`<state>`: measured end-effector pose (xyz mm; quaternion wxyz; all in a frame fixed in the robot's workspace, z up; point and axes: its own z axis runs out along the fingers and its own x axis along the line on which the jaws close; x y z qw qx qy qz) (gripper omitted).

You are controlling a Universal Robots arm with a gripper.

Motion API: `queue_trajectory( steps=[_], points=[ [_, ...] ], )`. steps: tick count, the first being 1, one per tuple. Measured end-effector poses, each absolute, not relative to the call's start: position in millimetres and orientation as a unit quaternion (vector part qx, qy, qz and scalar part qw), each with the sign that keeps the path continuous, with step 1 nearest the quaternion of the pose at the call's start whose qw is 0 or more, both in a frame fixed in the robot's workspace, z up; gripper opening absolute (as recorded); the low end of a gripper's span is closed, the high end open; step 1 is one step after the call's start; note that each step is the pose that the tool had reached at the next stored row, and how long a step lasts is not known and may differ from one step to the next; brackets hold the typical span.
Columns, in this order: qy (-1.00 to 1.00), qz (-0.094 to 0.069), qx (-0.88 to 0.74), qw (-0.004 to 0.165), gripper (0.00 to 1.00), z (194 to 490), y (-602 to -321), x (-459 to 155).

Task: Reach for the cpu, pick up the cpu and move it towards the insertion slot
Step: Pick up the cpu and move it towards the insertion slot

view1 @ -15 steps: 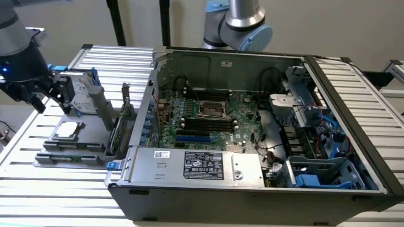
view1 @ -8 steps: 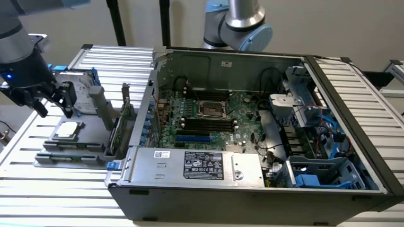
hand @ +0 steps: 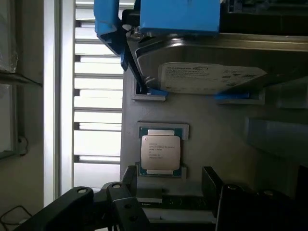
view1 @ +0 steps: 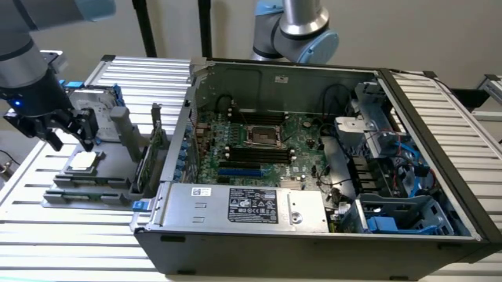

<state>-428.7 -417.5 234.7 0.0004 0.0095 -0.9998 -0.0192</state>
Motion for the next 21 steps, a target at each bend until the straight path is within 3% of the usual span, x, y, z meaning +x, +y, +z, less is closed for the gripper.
queue_trajectory(
  steps=[21],
  points=[
    [-1.0, -0.019, 0.006, 0.0, 0.65, 198.2, -413.8, -431.6]
  ],
)
